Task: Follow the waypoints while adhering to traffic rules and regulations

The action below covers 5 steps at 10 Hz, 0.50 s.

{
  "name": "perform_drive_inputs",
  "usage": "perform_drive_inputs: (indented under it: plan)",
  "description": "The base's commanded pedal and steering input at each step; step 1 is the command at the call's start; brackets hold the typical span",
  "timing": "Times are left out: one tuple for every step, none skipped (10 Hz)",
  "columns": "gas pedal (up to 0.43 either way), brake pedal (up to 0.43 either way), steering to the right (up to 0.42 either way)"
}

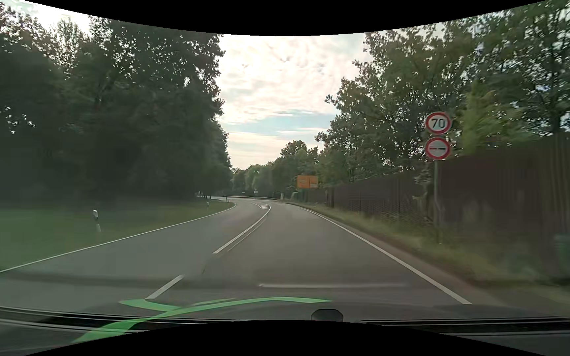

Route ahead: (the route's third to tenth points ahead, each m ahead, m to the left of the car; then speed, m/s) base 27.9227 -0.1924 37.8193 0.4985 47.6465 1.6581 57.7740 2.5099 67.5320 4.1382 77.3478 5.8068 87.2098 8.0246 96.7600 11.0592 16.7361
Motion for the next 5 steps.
perform_drive_inputs:
  plan:
    - [0.197, 0.0, -0.01]
    - [0.197, 0.0, -0.011]
    - [0.197, 0.0, -0.013]
    - [0.197, 0.0, -0.013]
    - [0.197, 0.0, -0.013]
